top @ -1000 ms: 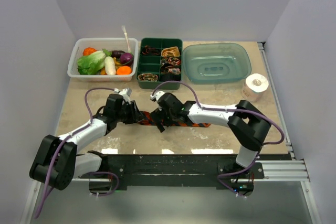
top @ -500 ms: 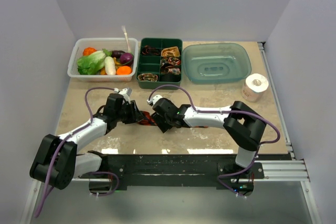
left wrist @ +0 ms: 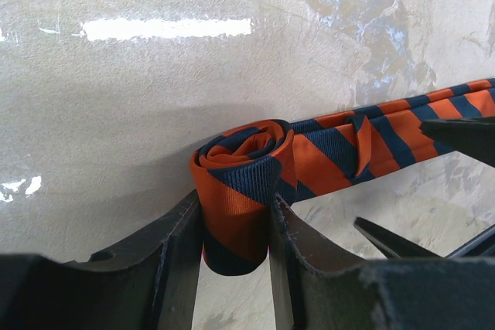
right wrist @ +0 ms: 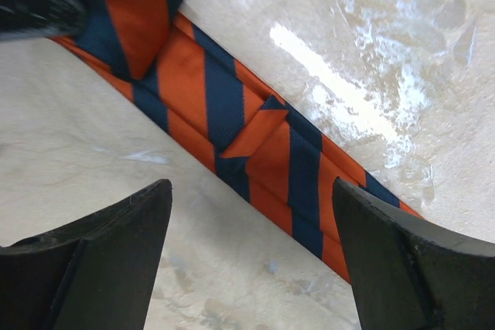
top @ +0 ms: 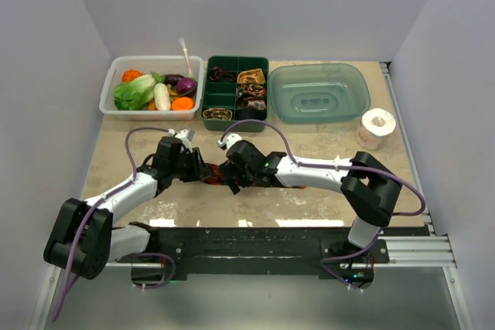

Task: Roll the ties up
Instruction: Roll the tie at the center of the board.

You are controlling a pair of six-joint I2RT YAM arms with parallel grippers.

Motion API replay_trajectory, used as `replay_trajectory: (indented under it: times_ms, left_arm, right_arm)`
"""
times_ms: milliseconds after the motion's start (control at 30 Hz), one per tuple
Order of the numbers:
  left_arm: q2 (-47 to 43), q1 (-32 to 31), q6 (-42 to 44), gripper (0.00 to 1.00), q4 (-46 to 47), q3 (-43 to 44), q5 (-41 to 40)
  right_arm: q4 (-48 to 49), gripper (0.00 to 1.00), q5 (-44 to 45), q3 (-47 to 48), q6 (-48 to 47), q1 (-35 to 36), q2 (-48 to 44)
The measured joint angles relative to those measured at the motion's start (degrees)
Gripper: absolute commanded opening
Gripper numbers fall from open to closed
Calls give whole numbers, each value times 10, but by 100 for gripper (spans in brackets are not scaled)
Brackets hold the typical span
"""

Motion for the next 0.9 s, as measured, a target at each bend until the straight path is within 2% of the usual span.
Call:
replay_trajectory:
  times_ms: [233, 333, 467, 500, 600, 900]
  left_arm:
    - [-4, 0, 3, 40, -20, 7, -12]
    - [-5, 0, 3, 39, -35, 15, -24]
    - [-6, -2, 3, 39, -56, 25, -40]
    - [-6, -3, 3, 40, -63, 29, -44]
    - [-6, -9, 3, 40, -77, 37, -55]
    - [-5, -17, 5, 41, -115, 57, -71]
  right_arm:
    - [30, 86, -42, 17, 9, 0, -12]
    - [41, 80, -59, 30, 13, 0, 0]
    - [53, 58, -85, 48, 21, 0, 27]
    - [54, 48, -91, 53, 23, 0, 35]
    - [58, 38, -104, 67, 33, 0, 58]
    - [64, 26, -125, 94, 51, 0, 120]
